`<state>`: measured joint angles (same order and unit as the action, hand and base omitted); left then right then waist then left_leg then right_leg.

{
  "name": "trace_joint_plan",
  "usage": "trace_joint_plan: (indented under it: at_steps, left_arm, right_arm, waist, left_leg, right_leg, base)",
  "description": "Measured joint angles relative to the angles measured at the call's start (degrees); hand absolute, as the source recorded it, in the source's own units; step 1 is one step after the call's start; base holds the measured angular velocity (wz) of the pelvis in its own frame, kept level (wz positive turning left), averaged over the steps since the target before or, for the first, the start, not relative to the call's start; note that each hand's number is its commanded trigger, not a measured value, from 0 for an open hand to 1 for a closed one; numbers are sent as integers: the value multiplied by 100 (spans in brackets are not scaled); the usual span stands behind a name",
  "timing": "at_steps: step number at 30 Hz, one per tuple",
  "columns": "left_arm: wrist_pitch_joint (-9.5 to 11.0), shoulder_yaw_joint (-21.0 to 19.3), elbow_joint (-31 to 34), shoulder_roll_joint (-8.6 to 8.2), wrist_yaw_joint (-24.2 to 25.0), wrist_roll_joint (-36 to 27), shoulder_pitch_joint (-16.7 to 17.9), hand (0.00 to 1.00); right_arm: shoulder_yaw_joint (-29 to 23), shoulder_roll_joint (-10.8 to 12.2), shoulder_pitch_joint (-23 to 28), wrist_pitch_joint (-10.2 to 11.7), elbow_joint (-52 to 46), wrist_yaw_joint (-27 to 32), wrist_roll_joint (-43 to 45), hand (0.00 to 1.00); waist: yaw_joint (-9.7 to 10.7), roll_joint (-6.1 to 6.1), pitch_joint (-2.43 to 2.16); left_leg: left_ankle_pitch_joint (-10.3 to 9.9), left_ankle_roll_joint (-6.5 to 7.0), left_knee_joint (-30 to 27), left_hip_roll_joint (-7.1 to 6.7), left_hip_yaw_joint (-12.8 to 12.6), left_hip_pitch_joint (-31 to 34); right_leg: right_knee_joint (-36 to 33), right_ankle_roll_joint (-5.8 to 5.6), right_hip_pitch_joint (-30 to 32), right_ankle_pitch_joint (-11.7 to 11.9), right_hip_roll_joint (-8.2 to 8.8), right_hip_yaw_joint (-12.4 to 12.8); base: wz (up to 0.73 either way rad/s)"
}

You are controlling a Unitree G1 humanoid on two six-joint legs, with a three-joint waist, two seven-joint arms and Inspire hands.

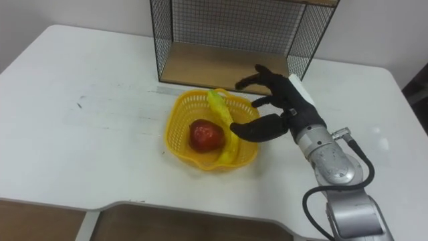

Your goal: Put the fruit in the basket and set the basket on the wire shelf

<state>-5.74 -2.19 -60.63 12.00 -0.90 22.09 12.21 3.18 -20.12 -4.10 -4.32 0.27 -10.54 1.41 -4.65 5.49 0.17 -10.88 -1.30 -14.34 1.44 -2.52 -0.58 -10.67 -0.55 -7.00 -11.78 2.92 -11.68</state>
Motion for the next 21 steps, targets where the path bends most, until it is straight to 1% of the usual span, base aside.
trace_joint_plan:
  at_steps: [2,3,6,9,11,13,14,15,16,17,18,19,20,21]
  left_arm:
    - [0,0,0,0,0,0,0,0]
    - [0,0,0,-1,-1,0,5,0]
    - [-2,2,-2,-2,-1,-87,37,0]
    - [-12,2,-34,-1,-3,-594,100,0]
    - [-14,-35,-134,0,-3,-787,108,0]
    - [-9,-223,-187,-2,-6,-1124,137,0]
    - [2,-362,-259,5,-22,-1492,160,0]
    - [27,-506,-327,17,-51,-1870,231,0]
    - [40,-612,-358,16,-88,-2051,268,0]
    - [40,-835,-364,15,-161,-2413,340,0]
    - [43,-1105,-363,7,-277,-2861,387,0]
    - [46,-1196,-361,7,-358,-3084,415,0]
    - [58,-1435,-357,5,-534,-3645,482,0]
    - [68,-1763,-351,7,-747,-4242,514,0]
  right_arm:
    - [0,0,0,0,0,0,21,0]
    - [0,0,1,0,0,0,19,0]
    - [0,0,0,0,1,1,1,0]
    - [1,1,0,-1,1,38,-118,0]
    - [-1,1,0,-3,1,89,-167,0]
    - [-12,-7,20,-3,7,157,-203,0]
    - [-34,-8,52,-5,7,223,-380,0]
    - [-62,-8,91,-4,7,285,-653,0]
    - [-84,-8,106,-5,7,325,-817,0]
    - [-183,-8,139,-5,3,412,-1146,0]
    - [-352,-8,206,-5,-6,515,-1468,0]
    - [-427,-8,230,-9,-6,581,-1568,0]
    - [-582,-8,271,-26,-6,731,-1743,0]
    - [-756,-9,340,-30,-10,890,-1796,0]
  waist:
    - [2,-3,1]
    - [6,-25,16]
    - [8,-39,19]
    - [4,-51,18]
    - [6,-66,21]
    - [3,-68,18]
    - [-4,-92,35]
    - [-13,-115,27]
    - [-7,-122,15]
    - [2,-139,7]
    - [-4,-156,1]
    - [-8,-167,5]
    - [-8,-208,4]
    - [-8,-236,-8]
  left_leg:
    - [0,0,-4,0,0,0]
    - [0,0,-9,0,1,-2]
    - [0,0,-10,0,8,-6]
    - [0,0,-8,0,10,-9]
    - [-1,0,-17,1,12,-10]
    - [0,0,-18,1,12,-35]
    - [0,0,0,-3,13,-90]
    - [0,0,37,-5,12,-145]
    - [0,0,56,-5,10,-163]
    - [0,0,62,-4,17,-167]
    - [-1,0,66,-6,33,-162]
    - [-1,0,70,-7,37,-165]
    - [-3,3,81,-9,43,-176]
    - [-3,3,85,-13,56,-194]
  right_leg:
    - [0,0,-2,0,0,-2]
    - [0,0,-9,1,0,-2]
    - [-3,-1,-23,2,0,2]
    - [-6,-1,-36,2,-2,-2]
    - [-6,0,-38,2,-2,-4]
    - [-7,0,-51,3,0,3]
    - [-2,-1,-95,2,2,-5]
    - [2,-2,-131,2,5,-6]
    - [3,-2,-139,2,4,-4]
    - [9,-2,-148,1,3,-6]
    - [17,-3,-160,1,4,-29]
    - [17,-3,-174,1,7,-42]
    - [17,-4,-199,1,10,-49]
    - [26,-8,-198,-2,12,-57]
  base:
    - [0]
    - [0]
    - [0]
    - [0]
    - [0]
    - [0]
    - [0]
    - [0]
    - [0]
    - [3]
    - [6]
    - [6]
    - [5]
    - [4]
